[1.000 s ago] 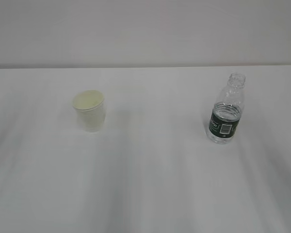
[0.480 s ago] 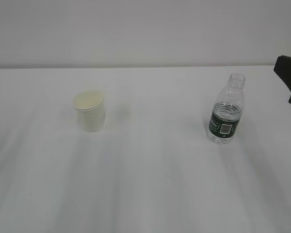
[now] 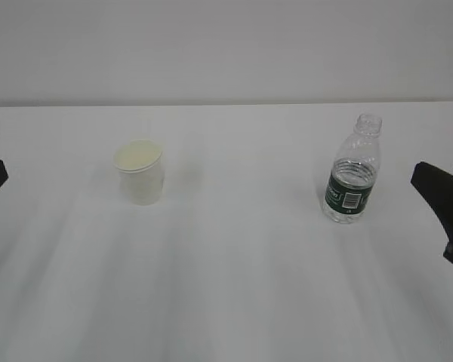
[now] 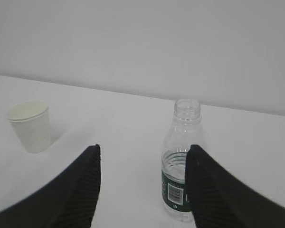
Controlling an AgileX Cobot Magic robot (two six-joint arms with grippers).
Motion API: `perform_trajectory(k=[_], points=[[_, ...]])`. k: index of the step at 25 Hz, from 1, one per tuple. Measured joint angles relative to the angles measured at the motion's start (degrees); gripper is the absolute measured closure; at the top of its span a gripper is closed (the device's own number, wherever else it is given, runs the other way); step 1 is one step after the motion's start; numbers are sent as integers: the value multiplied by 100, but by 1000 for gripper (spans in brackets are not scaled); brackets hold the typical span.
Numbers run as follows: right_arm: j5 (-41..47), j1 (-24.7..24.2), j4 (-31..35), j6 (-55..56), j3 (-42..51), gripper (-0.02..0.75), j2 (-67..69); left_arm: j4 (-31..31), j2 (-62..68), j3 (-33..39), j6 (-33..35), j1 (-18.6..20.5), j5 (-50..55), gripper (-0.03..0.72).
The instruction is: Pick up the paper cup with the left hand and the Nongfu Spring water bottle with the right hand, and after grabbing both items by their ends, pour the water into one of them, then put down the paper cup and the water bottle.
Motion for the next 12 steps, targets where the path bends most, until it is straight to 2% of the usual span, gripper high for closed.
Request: perform_trajectory(k=[4, 9, 12], points=[[-533, 0, -22, 9, 426, 309, 0, 85, 503, 72, 0, 0, -535, 150], [-692, 0, -48, -123, 699, 306, 0, 344, 1512, 72, -13, 0, -1560, 135], [-717, 0, -48, -283, 747, 265, 54, 549, 2197, 72, -13, 0, -2255, 132]])
